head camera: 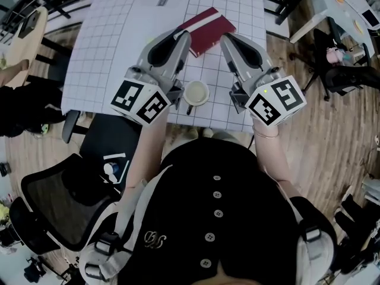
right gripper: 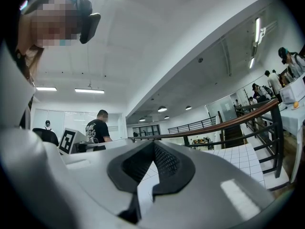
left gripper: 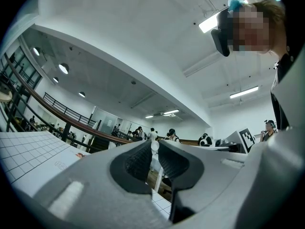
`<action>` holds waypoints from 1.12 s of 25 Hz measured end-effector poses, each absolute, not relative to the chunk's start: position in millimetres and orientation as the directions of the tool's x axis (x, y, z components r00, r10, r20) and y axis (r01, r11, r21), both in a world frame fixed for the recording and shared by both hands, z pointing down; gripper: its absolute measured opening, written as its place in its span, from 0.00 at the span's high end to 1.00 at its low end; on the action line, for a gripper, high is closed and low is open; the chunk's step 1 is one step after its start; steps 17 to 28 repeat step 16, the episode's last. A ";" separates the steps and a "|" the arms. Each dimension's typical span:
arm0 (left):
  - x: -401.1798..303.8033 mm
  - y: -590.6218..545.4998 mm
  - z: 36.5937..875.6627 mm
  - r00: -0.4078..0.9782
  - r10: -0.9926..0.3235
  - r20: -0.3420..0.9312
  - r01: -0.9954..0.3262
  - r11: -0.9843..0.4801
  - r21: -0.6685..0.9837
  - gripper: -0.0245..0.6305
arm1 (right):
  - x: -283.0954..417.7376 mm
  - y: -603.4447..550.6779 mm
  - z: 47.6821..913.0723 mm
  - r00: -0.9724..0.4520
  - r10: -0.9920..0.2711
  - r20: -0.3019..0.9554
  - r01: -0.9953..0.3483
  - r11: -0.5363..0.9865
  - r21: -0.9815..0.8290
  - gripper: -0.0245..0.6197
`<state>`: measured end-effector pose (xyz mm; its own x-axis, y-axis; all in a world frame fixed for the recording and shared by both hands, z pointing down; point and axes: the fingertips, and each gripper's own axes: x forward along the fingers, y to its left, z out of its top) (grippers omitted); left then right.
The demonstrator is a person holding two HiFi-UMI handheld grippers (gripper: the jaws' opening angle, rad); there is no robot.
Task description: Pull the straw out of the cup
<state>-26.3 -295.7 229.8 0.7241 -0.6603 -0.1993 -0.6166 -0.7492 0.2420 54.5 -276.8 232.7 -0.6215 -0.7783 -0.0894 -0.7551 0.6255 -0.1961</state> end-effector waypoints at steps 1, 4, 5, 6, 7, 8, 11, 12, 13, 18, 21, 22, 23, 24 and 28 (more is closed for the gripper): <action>-26.5 -295.6 229.8 0.723 -0.661 -0.199 -0.617 -0.748 0.243 0.90 | 54.0 -276.4 232.9 -0.623 -0.777 -0.089 -0.754 0.627 -0.196 0.96; -26.7 -295.0 228.9 0.721 -0.663 -0.201 -0.619 -0.747 0.243 0.90 | 52.6 -275.3 233.0 -0.627 -0.774 -0.086 -0.751 0.630 -0.196 0.96; -26.7 -294.7 228.8 0.721 -0.663 -0.201 -0.619 -0.747 0.243 0.90 | 52.2 -275.0 233.0 -0.628 -0.774 -0.086 -0.751 0.631 -0.195 0.96; -26.7 -294.5 228.9 0.720 -0.664 -0.201 -0.620 -0.746 0.243 0.90 | 51.8 -274.7 232.9 -0.629 -0.773 -0.085 -0.750 0.632 -0.195 0.96; -26.5 -294.1 229.0 0.720 -0.664 -0.201 -0.620 -0.746 0.244 0.90 | 51.6 -274.4 232.8 -0.630 -0.772 -0.085 -0.750 0.633 -0.193 0.96; -26.3 -293.8 229.2 0.720 -0.664 -0.202 -0.619 -0.746 0.245 0.90 | 51.4 -274.1 232.6 -0.631 -0.771 -0.085 -0.749 0.634 -0.192 0.96; -26.2 -292.8 229.2 0.719 -0.664 -0.203 -0.619 -0.745 0.248 0.90 | 51.3 -273.0 231.7 -0.630 -0.772 -0.087 -0.750 0.633 -0.191 0.96; -26.5 -292.5 229.0 0.719 -0.665 -0.204 -0.619 -0.745 0.249 0.90 | 51.4 -272.5 231.6 -0.628 -0.773 -0.087 -0.751 0.632 -0.190 0.96; -26.7 -292.4 228.8 0.718 -0.666 -0.204 -0.620 -0.744 0.249 0.90 | 51.5 -272.0 231.7 -0.627 -0.774 -0.087 -0.753 0.630 -0.191 0.96; -27.4 -292.0 228.6 0.715 -0.668 -0.206 -0.621 -0.742 0.251 0.90 | 51.6 -270.5 233.1 -0.624 -0.777 -0.085 -0.755 0.627 -0.194 0.96; -27.4 -292.0 228.6 0.715 -0.668 -0.206 -0.621 -0.742 0.251 0.90 | 51.6 -270.5 233.1 -0.624 -0.777 -0.085 -0.755 0.627 -0.194 0.96; -27.4 -292.0 228.6 0.715 -0.668 -0.206 -0.621 -0.742 0.251 0.90 | 51.6 -270.5 233.1 -0.624 -0.777 -0.085 -0.755 0.627 -0.194 0.96; -27.4 -292.0 228.6 0.715 -0.668 -0.206 -0.621 -0.742 0.251 0.90 | 51.6 -270.5 233.1 -0.624 -0.777 -0.085 -0.755 0.627 -0.194 0.96; -27.4 -292.0 228.6 0.715 -0.668 -0.206 -0.621 -0.742 0.251 0.90 | 51.6 -270.5 233.1 -0.624 -0.777 -0.085 -0.755 0.627 -0.194 0.96; -27.4 -292.0 228.6 0.715 -0.668 -0.206 -0.621 -0.742 0.251 0.90 | 51.6 -270.5 233.1 -0.624 -0.777 -0.085 -0.755 0.627 -0.194 0.96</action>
